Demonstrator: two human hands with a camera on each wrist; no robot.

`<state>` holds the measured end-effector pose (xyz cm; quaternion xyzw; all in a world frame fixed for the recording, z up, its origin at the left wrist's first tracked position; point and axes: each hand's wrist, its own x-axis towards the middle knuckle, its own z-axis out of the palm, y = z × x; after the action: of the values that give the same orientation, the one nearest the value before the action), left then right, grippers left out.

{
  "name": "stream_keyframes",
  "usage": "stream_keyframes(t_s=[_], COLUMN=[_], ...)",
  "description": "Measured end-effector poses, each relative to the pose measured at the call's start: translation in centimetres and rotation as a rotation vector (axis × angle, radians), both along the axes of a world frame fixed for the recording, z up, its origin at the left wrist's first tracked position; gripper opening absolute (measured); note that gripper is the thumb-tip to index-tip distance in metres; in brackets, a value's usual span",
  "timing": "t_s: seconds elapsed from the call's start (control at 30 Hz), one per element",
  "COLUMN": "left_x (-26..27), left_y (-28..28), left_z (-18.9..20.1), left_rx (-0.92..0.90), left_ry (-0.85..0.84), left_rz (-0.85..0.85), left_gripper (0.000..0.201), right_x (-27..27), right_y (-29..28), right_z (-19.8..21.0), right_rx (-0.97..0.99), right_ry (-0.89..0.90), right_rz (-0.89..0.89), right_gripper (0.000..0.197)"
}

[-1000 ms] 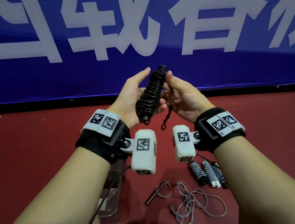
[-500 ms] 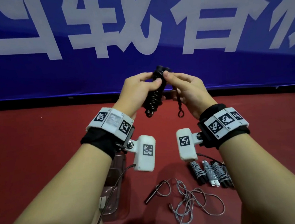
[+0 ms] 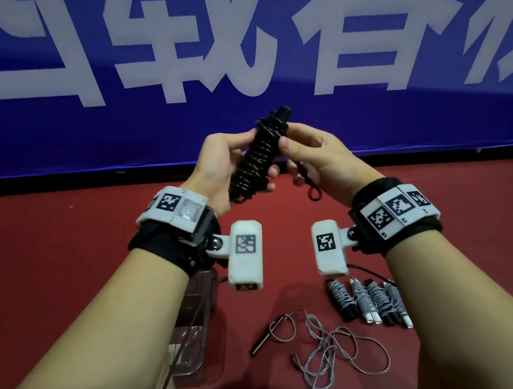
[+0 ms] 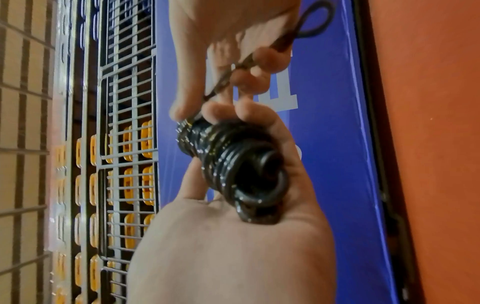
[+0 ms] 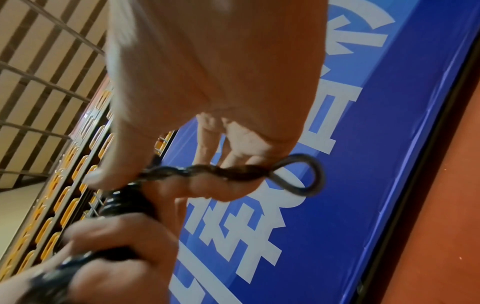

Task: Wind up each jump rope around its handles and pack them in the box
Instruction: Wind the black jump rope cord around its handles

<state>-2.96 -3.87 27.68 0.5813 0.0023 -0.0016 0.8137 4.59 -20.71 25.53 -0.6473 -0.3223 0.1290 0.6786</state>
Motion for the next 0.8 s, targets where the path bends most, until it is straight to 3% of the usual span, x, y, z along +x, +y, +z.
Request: stream_keyframes(t_s=[0.1, 0.3, 0.47, 0.63, 0.8], left_x=[-0.5, -0.2, 1.3, 1.2, 1.8], left_y=[0.6, 0.4, 0.5, 0.1, 0.3], left_z=[0.5, 0.4, -0.4, -1.7, -2.3], left_rx=[0.015, 0.043, 0.450, 0.772, 0.821], left_ry=[-0.013, 0.009, -0.210, -0.336, -0.322], left_rz=[-0.133, -0.128, 0.317, 0.213, 0.212], left_gripper=[0.034, 0.034, 0.027, 0.059, 0.059], right_x=[-0.6, -1.0, -0.9, -0.6, -0.7], right_y=[-0.1, 0.8, 1.2, 1.3, 1.6], right_z=[0.2, -0.6, -0.4, -0.7, -0.9], right_rx=[-0.005, 0.105, 0.134, 0.091, 0.036], right_ry=[-0.021, 0.051, 0.102, 0.122, 0.105], right_rz=[0.149, 0.088, -0.141, -0.301, -0.339], right_gripper=[0.042, 0.046, 0.038, 0.033, 0.041])
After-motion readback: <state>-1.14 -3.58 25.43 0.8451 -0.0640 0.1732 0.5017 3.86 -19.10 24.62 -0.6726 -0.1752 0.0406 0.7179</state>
